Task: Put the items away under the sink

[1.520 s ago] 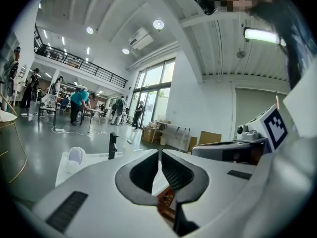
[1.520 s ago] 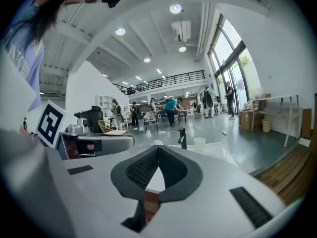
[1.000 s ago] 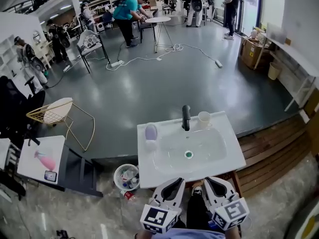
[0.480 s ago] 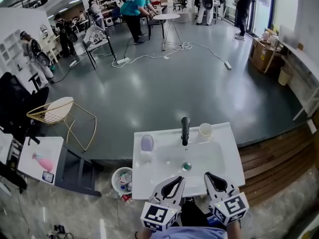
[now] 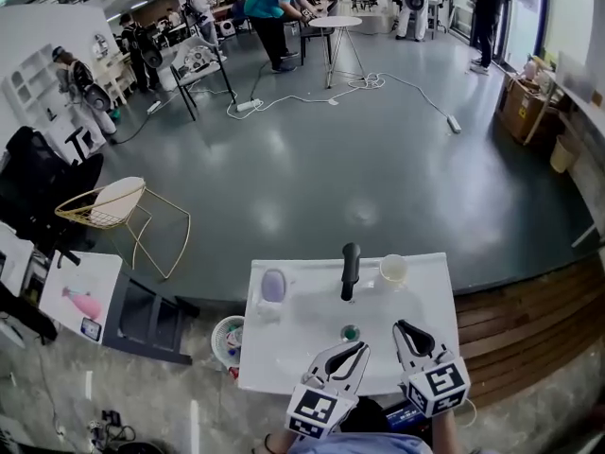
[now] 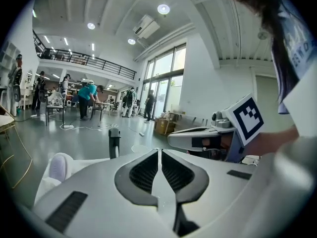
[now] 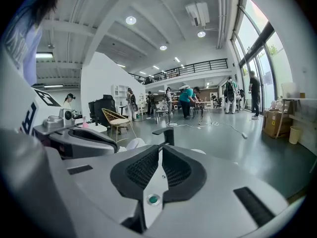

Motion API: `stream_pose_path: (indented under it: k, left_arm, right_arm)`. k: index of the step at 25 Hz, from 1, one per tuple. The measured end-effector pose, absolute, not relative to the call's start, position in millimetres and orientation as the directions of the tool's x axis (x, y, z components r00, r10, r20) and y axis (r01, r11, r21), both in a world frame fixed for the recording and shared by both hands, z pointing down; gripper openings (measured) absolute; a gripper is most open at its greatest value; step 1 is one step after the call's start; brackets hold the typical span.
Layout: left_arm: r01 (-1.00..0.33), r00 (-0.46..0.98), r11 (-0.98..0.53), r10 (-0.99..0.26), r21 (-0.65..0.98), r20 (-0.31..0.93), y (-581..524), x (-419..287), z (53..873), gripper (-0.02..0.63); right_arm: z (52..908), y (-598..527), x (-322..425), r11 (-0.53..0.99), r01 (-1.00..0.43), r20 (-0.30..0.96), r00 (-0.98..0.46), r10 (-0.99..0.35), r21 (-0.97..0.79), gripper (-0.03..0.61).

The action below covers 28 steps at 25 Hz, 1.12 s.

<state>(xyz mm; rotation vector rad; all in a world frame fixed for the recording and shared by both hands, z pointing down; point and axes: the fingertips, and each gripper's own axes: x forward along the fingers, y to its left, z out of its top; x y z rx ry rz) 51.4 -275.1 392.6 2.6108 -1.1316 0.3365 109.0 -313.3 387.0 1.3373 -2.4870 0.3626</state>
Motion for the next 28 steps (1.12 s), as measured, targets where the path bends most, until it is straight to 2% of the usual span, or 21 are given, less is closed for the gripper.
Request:
stream_pose_path:
  k: [4, 5, 7, 14, 18, 24, 28]
  left_arm:
    - [-0.739, 0.667, -0.650, -0.668, 0.177, 0.331, -293.9, 61.0, 403.2, 0.020]
    - [-0.739, 0.668, -0.649, -0.668, 0.181, 0.328, -298.7, 62.8, 404.4, 0.020]
    - [-0.733, 0.675, -0.653, -0.668, 0.189, 0.314, -308.2, 67.0, 407.9, 0.020]
    - [-0.722, 0.687, -0.663, -0.651, 0.200, 0.323, -335.5, 82.3, 431.5, 0.020]
    - [-0.736, 0.672, -0.643, -0.656, 0.211, 0.345, -344.0, 80.5, 441.8, 0.020]
    - [-0.756, 0.648, -0.618, -0.661, 0.214, 0.379, -352.6, 73.6, 451.5, 0.020]
    - [-0.768, 0.635, -0.600, -0.667, 0.224, 0.390, -357.5, 71.5, 452.7, 0.019]
  right_arm:
    - [407.9, -342.1, 124.9, 0.531, -0.842, 0.399, -0.522, -0.754, -0.097, 0.020]
    - [413.6, -349.3, 126.9, 0.536, -0.838, 0.406, -0.526, -0.747, -0.101, 0.046]
    - [426.5, -363.1, 129.6, 0.550, -0.830, 0.425, -0.534, -0.731, -0.097, 0.160]
    - [483.3, -422.0, 146.2, 0.518, -0.852, 0.469, -0.489, -0.735, -0.076, 0.320]
    - [516.8, -453.6, 154.3, 0.439, -0.888, 0.479, -0.448, -0.755, -0.138, 0.357]
    - [546.7, -477.9, 142.8, 0.453, -0.890, 0.526, -0.414, -0.743, -0.059, 0.415]
    - [554.4, -492.4, 138.4, 0.456, -0.889, 0.537, -0.409, -0.738, -0.050, 0.427]
